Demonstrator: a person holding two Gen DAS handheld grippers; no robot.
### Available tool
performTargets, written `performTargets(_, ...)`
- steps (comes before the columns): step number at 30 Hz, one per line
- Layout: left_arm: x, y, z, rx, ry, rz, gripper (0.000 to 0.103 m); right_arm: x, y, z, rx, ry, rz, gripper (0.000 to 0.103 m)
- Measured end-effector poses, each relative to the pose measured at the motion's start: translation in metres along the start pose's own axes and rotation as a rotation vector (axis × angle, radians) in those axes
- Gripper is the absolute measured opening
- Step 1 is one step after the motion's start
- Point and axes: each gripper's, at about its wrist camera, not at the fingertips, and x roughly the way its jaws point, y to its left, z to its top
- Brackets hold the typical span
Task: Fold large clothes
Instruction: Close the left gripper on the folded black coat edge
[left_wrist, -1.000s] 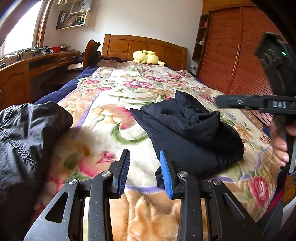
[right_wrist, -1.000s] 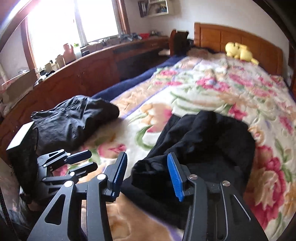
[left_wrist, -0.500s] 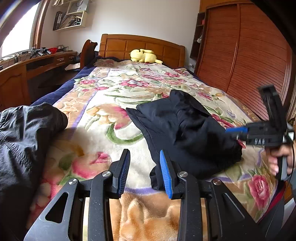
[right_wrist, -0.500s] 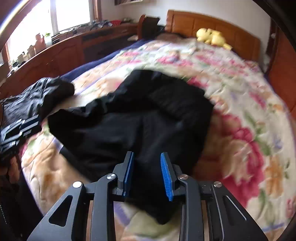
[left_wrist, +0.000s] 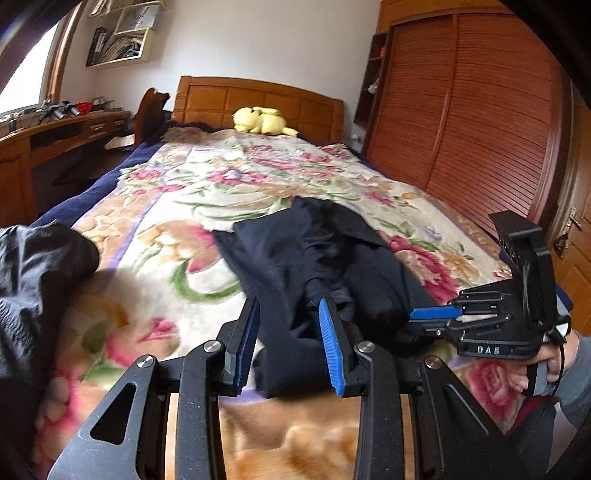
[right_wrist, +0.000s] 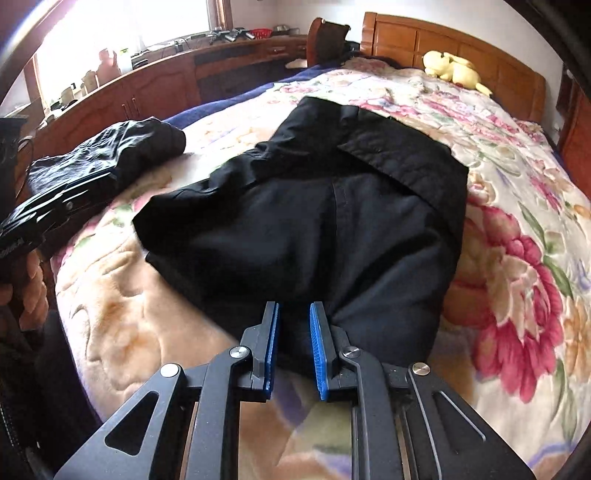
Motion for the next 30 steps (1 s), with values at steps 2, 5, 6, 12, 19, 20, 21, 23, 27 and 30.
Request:
performTargets(2,0.002,-0.008,0.001,0.011,-0.003,-0.024,0.034,-0.009,0.002,-0.005,-0.005,-0.023,-0.014,0.017)
performTargets(5,0.007,-0.017,0.001,0.024,0.0,-0.041,0.034,-0.018,0.002,-0.009,-0.013,-0.044,-0.039,0.017)
performTargets(6,0.009,-0.018,0.001,0.026,0.005,-0.045,0.035,-0.02,0.004,-0.011,-0.018,-0.046,-0.05,0.018)
performTargets(12,0.027,-0.025,-0.005,0.042,0.052,-0.031,0.035,-0.041,0.004,-0.031,-0.001,-0.067,-0.093,0.018)
performTargets(19,0.034,-0.014,-0.01,-0.009,0.081,-0.088,0.019,-0.045,0.0,-0.03,0.048,-0.069,-0.09,0.018)
performTargets(20,0.034,-0.013,-0.009,-0.009,0.087,-0.093,0.016,-0.052,0.002,-0.035,0.052,-0.071,-0.09,0.018)
performTargets(21,0.035,-0.011,-0.01,-0.01,0.091,-0.1,0.011,-0.052,0.003,-0.035,0.055,-0.071,-0.092,0.018)
performTargets(23,0.034,-0.012,-0.01,0.0,0.093,-0.097,0.008,-0.054,0.004,-0.035,0.054,-0.072,-0.096,0.019)
performTargets(27,0.021,-0.017,-0.009,0.032,0.062,-0.062,0.006,-0.06,0.004,-0.032,0.058,-0.087,-0.093,0.022)
performTargets(30,0.01,-0.013,-0.011,0.04,0.05,-0.036,0.006,-0.061,0.003,-0.026,0.053,-0.1,-0.076,0.023)
